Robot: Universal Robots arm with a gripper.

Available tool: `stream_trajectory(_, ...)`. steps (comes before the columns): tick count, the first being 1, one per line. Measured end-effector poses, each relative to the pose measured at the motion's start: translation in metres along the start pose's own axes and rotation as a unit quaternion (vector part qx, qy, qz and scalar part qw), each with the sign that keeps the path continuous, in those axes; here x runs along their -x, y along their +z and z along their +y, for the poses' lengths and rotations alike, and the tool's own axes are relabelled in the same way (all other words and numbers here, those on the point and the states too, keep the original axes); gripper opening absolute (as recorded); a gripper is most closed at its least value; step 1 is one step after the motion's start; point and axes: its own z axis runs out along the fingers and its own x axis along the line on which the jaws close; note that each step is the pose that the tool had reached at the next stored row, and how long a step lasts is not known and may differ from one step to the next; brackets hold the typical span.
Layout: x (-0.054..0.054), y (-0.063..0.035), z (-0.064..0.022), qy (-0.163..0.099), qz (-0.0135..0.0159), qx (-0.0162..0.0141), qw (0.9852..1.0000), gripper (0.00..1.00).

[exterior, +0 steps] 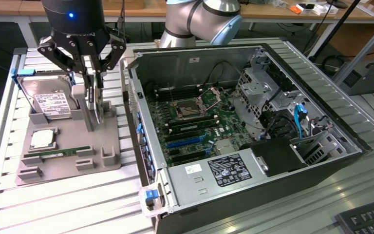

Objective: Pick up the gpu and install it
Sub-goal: 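Pick up the gpu and move the gpu toward the slot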

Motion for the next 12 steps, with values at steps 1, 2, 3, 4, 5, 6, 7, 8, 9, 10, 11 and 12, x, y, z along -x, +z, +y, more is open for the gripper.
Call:
stream_trajectory(1,0.0,-0.0004,0.0,0.0,0.0,0.0001,1.0,0.27)
stream_trajectory(2,0.0,-0.0008,0.0,0.0,0.0,0.0002,1.0,0.27)
stream_trajectory(3,0.0001,-0.0014,0.0,0.0,0.0,0.0002,1.0,0.27)
stream_trajectory(4,0.0001,-0.0018,0.0,0.0,0.0,0.0003,1.0,0.27)
stream_trajectory(5,0.0001,-0.0023,0.0,0.0,0.0,0.0004,1.0,0.27)
stream_trajectory(6,0.0001,-0.0027,0.0001,0.0,0.0,0.0004,1.0,0.27)
stream_trajectory(7,0.0001,-0.0034,0.0001,0.0,0.0,0.0005,1.0,0.27)
stream_trajectory(8,0.0001,-0.0041,0.0001,0.0,0.0,0.0006,1.0,0.27)
stream_trajectory(9,0.0001,-0.0045,0.0001,0.0,0.0,0.0006,1.0,0.27)
stream_trajectory(10,0.0002,-0.0053,0.0001,0.0,0.0,0.0006,1.0,0.27)
stream_trajectory(11,0.0002,-0.0056,0.0001,0.0,0.0,0.0007,1.0,0.27)
stream_trajectory(12,0.0001,-0.0059,0.0001,0.0,0.0,0.0008,1.0,0.27)
